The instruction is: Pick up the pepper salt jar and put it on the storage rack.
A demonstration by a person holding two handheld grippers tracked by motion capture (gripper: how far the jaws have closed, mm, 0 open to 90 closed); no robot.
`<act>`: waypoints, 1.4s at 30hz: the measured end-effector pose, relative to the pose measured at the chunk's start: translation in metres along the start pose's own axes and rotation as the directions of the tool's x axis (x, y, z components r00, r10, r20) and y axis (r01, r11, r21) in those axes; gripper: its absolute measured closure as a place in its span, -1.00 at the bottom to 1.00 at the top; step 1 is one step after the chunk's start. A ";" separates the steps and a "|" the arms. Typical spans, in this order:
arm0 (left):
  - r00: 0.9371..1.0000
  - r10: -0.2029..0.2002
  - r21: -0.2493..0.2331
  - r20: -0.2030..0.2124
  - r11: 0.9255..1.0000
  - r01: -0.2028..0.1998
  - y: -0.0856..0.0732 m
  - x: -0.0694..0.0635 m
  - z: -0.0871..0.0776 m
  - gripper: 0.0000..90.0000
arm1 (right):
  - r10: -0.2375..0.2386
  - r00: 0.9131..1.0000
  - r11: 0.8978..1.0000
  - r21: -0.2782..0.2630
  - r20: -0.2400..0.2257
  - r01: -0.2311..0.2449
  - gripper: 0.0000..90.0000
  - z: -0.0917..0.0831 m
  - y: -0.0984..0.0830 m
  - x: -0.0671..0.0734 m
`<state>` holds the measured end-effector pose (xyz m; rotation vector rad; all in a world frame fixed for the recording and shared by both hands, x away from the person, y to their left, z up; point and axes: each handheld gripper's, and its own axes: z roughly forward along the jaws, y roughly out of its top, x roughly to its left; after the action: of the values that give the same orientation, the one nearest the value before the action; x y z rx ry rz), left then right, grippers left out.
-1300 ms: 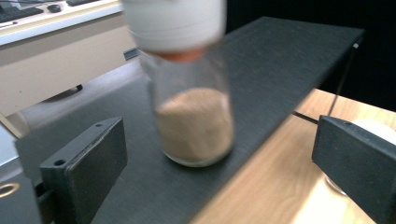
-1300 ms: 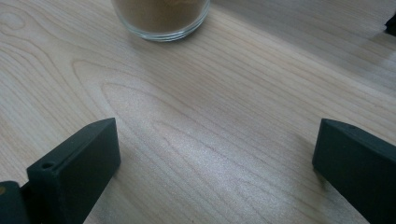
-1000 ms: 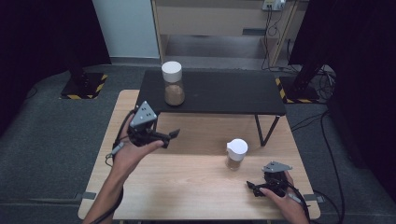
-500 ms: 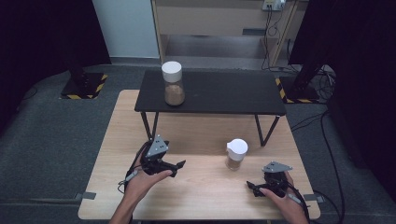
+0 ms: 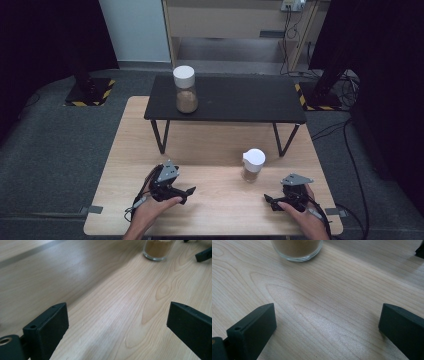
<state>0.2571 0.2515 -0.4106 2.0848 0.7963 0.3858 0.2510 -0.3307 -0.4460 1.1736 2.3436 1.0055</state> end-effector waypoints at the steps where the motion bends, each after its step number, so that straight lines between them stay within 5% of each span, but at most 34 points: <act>1: 1.000 -0.005 0.000 0.000 1.000 0.005 -0.002 0.001 -0.001 -0.94 | 0.002 1.000 1.000 -0.001 0.001 -0.002 -0.95 0.000 0.000 0.000; 19: 0.997 -0.055 0.024 -0.062 0.998 0.057 -0.029 0.013 -0.016 -0.95 | 0.006 1.000 1.000 -0.002 0.006 -0.006 -0.95 -0.003 -0.003 0.004; 32: 0.984 -0.127 0.058 -0.124 0.989 0.135 -0.046 0.027 -0.018 -0.95 | 0.007 1.000 1.000 -0.002 -0.001 -0.007 -0.96 -0.002 -0.003 0.002; 42: 0.969 -0.177 0.060 -0.174 0.980 0.190 -0.052 0.031 -0.018 -0.95 | 0.006 1.000 1.000 -0.001 -0.002 -0.006 -0.96 -0.002 -0.003 0.002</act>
<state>0.2504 0.3060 -0.4421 2.0466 1.1112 0.4396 0.2469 -0.3311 -0.4460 1.1803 2.3422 1.0105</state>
